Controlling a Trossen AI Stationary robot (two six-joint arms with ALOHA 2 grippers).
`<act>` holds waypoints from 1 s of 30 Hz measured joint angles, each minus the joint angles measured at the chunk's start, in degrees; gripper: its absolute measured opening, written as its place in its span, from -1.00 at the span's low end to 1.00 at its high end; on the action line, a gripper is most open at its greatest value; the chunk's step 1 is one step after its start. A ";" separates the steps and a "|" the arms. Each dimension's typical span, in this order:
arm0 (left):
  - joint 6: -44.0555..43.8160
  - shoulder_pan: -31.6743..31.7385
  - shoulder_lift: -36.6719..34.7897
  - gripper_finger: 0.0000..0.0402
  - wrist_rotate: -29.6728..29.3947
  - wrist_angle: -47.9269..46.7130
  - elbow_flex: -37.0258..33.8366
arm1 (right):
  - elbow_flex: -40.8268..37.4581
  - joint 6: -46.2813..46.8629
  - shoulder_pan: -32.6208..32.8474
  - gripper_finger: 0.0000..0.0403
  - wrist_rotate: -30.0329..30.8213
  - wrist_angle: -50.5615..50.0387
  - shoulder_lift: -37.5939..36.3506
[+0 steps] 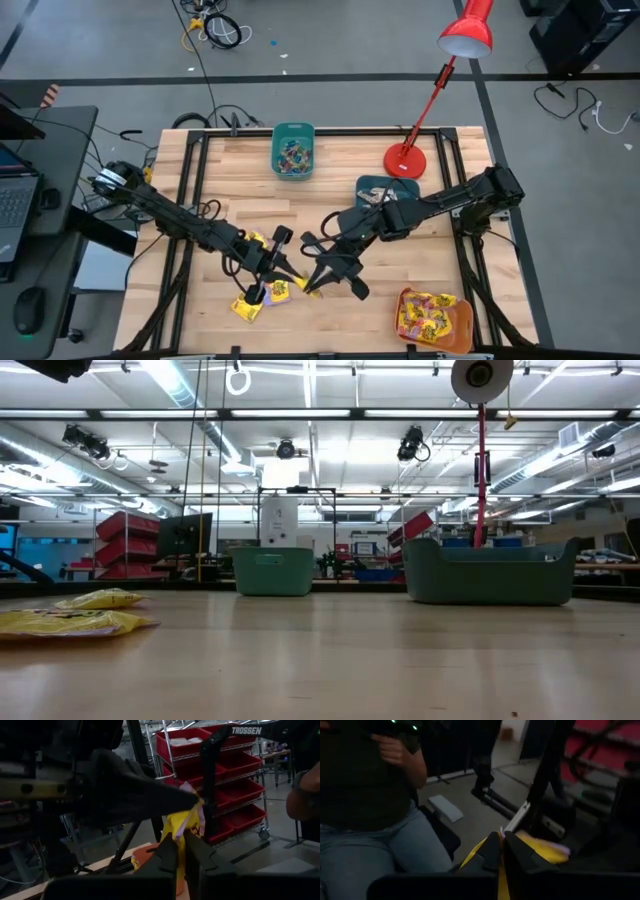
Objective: Sort candy
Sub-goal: Put the yellow candy bag into the orange bin
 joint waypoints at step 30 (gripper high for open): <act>2.07 -0.13 -0.04 -0.97 -47.15 -10.66 0.00 | -0.02 22.68 13.34 -0.39 70.37 -38.34 -9.43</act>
